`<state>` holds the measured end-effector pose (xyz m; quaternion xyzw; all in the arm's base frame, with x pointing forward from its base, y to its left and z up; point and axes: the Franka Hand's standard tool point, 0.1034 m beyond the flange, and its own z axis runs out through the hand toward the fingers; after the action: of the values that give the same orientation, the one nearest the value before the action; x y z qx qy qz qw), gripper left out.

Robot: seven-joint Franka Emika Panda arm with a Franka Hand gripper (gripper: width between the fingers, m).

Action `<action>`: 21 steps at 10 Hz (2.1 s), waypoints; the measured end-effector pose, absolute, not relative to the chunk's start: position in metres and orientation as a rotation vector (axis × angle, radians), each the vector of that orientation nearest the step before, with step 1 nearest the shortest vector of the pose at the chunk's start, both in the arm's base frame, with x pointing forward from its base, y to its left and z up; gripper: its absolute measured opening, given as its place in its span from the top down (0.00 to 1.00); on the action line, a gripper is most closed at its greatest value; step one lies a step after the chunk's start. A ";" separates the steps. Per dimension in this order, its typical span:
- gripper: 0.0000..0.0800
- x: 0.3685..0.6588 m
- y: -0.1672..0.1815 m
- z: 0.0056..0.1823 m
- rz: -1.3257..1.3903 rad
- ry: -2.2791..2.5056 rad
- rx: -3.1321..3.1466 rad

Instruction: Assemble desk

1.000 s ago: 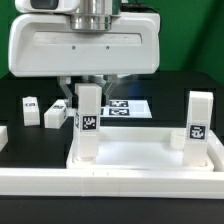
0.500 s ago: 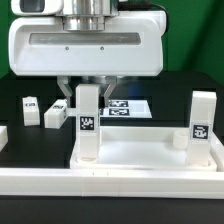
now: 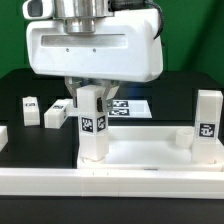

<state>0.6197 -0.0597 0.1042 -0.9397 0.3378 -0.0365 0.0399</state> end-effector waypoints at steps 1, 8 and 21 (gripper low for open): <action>0.63 0.621 -0.059 0.104 -0.111 1.146 -2.835; 0.26 0.623 -0.058 0.107 -0.138 0.921 -2.921; 0.19 0.620 -0.056 0.105 -0.168 -0.625 -3.078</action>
Offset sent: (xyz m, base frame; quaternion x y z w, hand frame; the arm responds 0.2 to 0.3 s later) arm 0.0000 0.0000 0.0000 0.0000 0.0000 0.0000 1.0000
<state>0.6203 -0.0560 0.1051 -0.9786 -0.1988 -0.0533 -0.0017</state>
